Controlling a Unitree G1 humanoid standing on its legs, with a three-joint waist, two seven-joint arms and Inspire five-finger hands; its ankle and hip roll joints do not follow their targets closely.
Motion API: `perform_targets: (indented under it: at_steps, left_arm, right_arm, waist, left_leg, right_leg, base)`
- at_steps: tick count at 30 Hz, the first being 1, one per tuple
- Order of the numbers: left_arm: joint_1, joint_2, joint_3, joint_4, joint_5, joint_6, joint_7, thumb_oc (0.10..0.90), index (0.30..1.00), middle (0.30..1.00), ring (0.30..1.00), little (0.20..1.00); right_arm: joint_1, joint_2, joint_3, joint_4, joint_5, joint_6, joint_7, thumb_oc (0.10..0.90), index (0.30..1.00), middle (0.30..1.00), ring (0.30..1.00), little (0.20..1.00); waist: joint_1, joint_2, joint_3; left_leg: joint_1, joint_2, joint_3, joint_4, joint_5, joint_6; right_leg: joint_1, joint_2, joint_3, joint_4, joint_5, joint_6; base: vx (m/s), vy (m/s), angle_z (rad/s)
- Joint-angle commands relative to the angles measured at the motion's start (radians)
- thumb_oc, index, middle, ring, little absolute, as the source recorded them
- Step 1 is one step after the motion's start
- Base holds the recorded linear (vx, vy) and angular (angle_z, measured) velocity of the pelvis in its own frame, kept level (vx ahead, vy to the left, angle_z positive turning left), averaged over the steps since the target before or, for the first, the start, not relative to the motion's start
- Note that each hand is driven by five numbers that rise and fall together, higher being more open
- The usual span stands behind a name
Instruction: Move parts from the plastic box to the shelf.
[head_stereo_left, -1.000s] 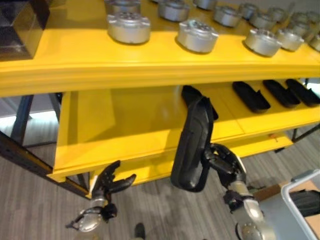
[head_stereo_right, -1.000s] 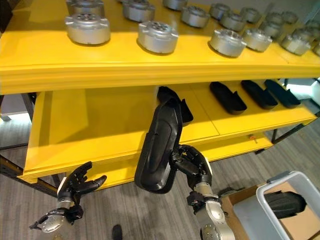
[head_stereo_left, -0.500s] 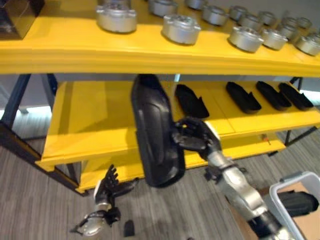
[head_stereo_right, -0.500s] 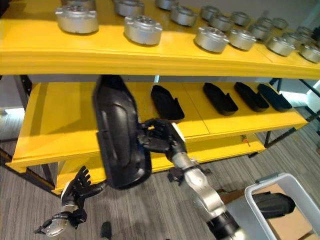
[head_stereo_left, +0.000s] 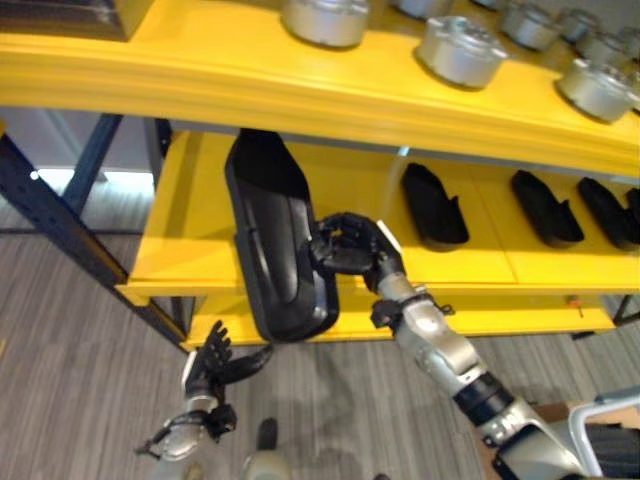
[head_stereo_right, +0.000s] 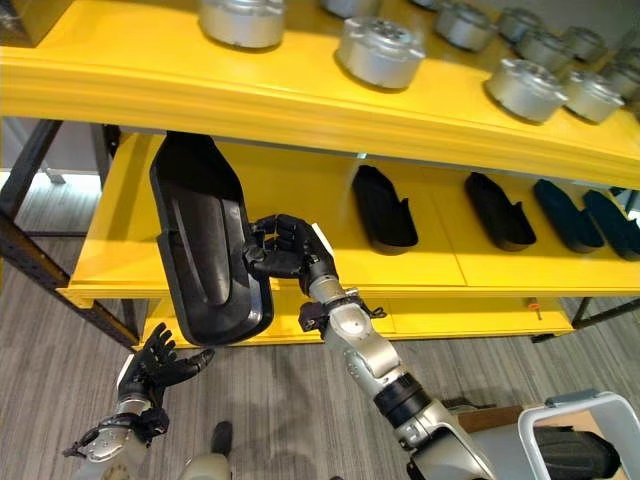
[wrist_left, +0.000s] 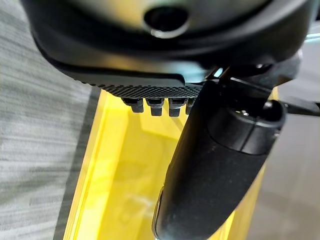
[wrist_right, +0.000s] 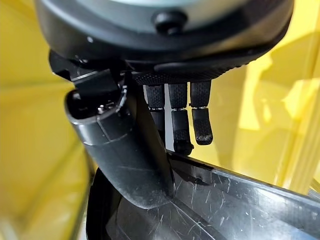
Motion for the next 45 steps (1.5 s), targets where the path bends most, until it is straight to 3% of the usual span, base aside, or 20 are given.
perform_targets:
  at_steps: [1, 3, 7, 9, 10, 13, 17, 24, 36, 45]
  left_arm:
    - [-0.041, 0.067, -0.013, -0.091, -0.02, -0.086, 0.007, 0.9, 1.0, 1.0, 1.0, 1.0]
    - [-0.053, 0.077, -0.017, -0.09, -0.013, -0.087, 0.011, 0.9, 1.0, 1.0, 1.0, 1.0]
    - [-0.082, 0.082, -0.017, -0.078, -0.024, -0.096, 0.015, 0.9, 1.0, 1.0, 1.0, 1.0]
    - [-0.098, 0.074, -0.024, -0.061, -0.033, -0.1, 0.027, 0.9, 1.0, 1.0, 1.0, 1.0]
    - [-0.093, 0.067, -0.024, -0.063, -0.039, -0.096, 0.024, 0.9, 1.0, 1.0, 1.0, 1.0]
    - [-0.072, 0.045, -0.031, -0.074, -0.039, -0.089, 0.01, 0.9, 1.0, 1.0, 1.0, 1.0]
    - [-0.062, 0.036, -0.049, -0.076, -0.048, -0.075, -0.007, 0.9, 1.0, 1.0, 1.0, 1.0]
    - [-0.053, 0.036, -0.083, -0.081, -0.055, -0.063, -0.028, 0.9, 1.0, 1.0, 1.0, 1.0]
    - [-0.041, 0.047, -0.102, -0.091, -0.075, -0.067, -0.031, 0.9, 1.0, 1.0, 1.0, 1.0]
    - [-0.069, 0.096, -0.149, -0.115, -0.123, -0.09, -0.023, 0.9, 1.0, 1.0, 1.0, 1.0]
  right_arm:
    - [-0.131, 0.01, -0.077, -0.065, 0.028, -0.125, -0.008, 0.4, 0.3, 0.3, 0.3, 0.3]
    - [-0.149, 0.008, -0.083, -0.066, 0.026, -0.129, -0.017, 0.4, 0.3, 0.3, 0.3, 0.3]
    - [-0.184, -0.001, -0.09, -0.056, 0.024, -0.13, -0.029, 0.4, 0.3, 0.3, 0.3, 0.3]
    - [-0.19, 0.006, -0.087, -0.061, 0.012, -0.132, -0.035, 0.4, 0.3, 0.3, 0.3, 0.3]
    - [-0.152, 0.004, -0.091, -0.085, 0.011, -0.125, -0.027, 0.4, 0.3, 0.3, 0.3, 0.3]
    - [-0.108, -0.007, -0.095, -0.099, 0.022, -0.125, -0.012, 0.4, 0.3, 0.3, 0.3, 0.3]
    - [-0.06, -0.035, -0.112, -0.128, 0.024, -0.131, -0.004, 0.4, 0.3, 0.3, 0.3, 0.3]
    - [-0.067, -0.054, -0.123, -0.115, 0.021, -0.144, -0.023, 0.4, 0.3, 0.3, 0.3, 0.3]
    - [-0.187, -0.065, -0.106, -0.011, 0.018, -0.145, -0.067, 0.4, 0.3, 0.3, 0.3, 0.3]
    - [-0.5, -0.059, -0.114, 0.247, 0.014, -0.143, -0.162, 0.4, 0.3, 0.3, 0.3, 0.3]
  waist:
    - [0.023, 0.033, -0.052]
    - [0.014, 0.055, -0.031]
    - [-0.007, 0.08, 0.003]
    - [-0.02, 0.074, 0.013]
    - [-0.03, 0.058, 0.004]
    - [-0.05, 0.052, -0.033]
    - [-0.08, 0.075, -0.053]
    - [-0.104, 0.114, -0.061]
    - [-0.113, 0.158, -0.055]
    - [-0.093, 0.178, 0.053]
  left_leg:
    - [0.043, -0.027, -0.019, 0.018, -0.107, 0.091]
    - [0.054, -0.021, -0.024, 0.01, -0.106, 0.096]
    - [0.08, -0.001, -0.033, -0.009, -0.104, 0.065]
    - [0.09, 0.016, -0.05, 0.005, -0.115, 0.043]
    - [0.095, 0.025, -0.068, 0.013, -0.121, 0.027]
    - [0.119, 0.054, -0.076, -0.004, -0.111, 0.004]
    - [0.117, 0.117, -0.112, -0.032, -0.076, -0.032]
    - [0.117, 0.165, -0.122, -0.09, -0.019, -0.056]
    - [0.115, 0.172, -0.109, -0.115, 0.005, -0.062]
    - [-0.009, 0.141, -0.124, 0.0, -0.021, -0.054]
  right_leg:
    - [-0.08, -0.095, 0.063, 0.2, 0.174, 0.08]
    - [-0.132, -0.076, 0.081, 0.265, 0.151, 0.066]
    - [-0.195, -0.049, 0.123, 0.093, 0.123, 0.057]
    - [-0.218, -0.038, 0.179, 0.024, 0.129, 0.066]
    - [-0.197, -0.019, 0.208, 0.012, 0.098, 0.064]
    - [-0.168, 0.007, 0.163, 0.027, 0.05, 0.054]
    - [-0.155, 0.049, 0.1, 0.086, -0.053, 0.026]
    - [-0.181, 0.074, 0.054, 0.159, -0.104, 0.006]
    - [-0.209, 0.079, 0.062, 0.193, -0.123, -0.01]
    - [-0.322, 0.045, 0.093, 0.267, -0.108, -0.011]
  base:
    - [-0.01, 0.147, 0.17]
    - [0.0, 0.105, 0.2]
    - [0.05, -0.056, 0.01]
    - [0.16, -0.229, 0.14]
    - [0.22, -0.284, 0.18]
    - [0.19, -0.23, 0.56]
    - [0.09, -0.232, 0.3]
    - [0.03, -0.129, 0.28]
    - [0.0, -0.027, -0.01]
    - [-0.12, 0.028, -0.02]
